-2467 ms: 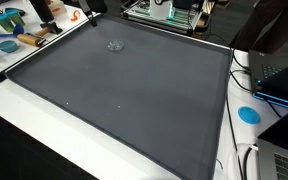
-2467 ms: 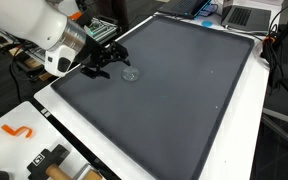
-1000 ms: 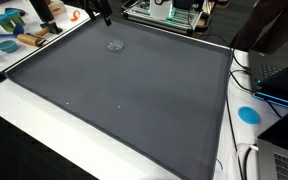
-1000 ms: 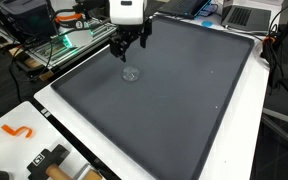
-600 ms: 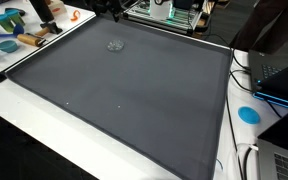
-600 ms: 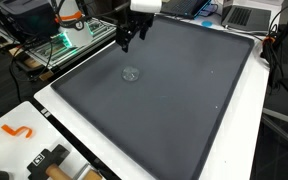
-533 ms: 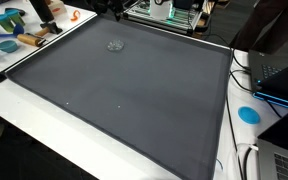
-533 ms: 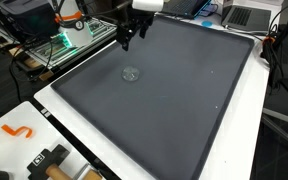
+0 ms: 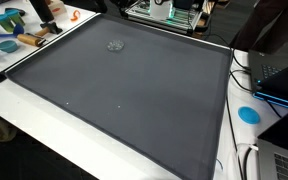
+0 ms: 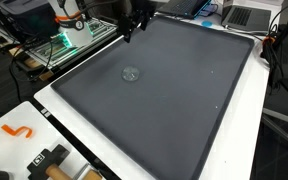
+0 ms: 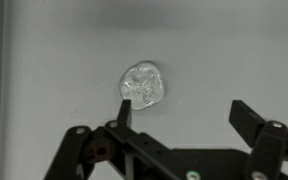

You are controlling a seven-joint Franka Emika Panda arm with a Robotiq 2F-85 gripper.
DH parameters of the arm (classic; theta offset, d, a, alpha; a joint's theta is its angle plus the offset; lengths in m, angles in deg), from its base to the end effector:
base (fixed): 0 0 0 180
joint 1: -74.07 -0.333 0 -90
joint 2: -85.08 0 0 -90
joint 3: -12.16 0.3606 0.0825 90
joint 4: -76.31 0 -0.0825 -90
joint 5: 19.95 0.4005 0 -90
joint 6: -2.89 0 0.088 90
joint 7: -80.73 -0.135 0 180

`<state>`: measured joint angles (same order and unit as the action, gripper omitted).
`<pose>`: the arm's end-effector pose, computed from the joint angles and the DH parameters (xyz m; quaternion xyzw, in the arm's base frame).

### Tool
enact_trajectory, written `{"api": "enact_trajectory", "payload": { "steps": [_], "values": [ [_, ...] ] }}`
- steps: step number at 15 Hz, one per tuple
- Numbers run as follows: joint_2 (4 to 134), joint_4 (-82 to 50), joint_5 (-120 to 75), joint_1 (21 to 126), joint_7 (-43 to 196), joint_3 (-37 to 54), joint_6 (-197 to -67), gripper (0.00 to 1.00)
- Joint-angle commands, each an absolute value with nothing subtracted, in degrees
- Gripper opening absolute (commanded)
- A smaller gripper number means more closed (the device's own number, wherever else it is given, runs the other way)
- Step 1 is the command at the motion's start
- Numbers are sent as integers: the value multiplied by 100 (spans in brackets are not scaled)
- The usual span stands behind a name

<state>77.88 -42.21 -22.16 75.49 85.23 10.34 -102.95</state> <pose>0.5362 -0.0342 0.3568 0.9846 0.0190 -0.1735 0.0077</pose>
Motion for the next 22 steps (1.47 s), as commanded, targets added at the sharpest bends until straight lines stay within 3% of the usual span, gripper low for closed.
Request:
{"api": "enact_trajectory", "payload": {
  "steps": [1, 18, 22],
  "values": [
    [7880, -4207, -2323, 7529, 8439, 1064, -10099, 100],
    [7812, -4192, -2215, 7558, 8522, 1066, -10240, 100],
    [7809, -4629, -2448, 7619, 10023, 1092, -11081, 100]
  ]
}}
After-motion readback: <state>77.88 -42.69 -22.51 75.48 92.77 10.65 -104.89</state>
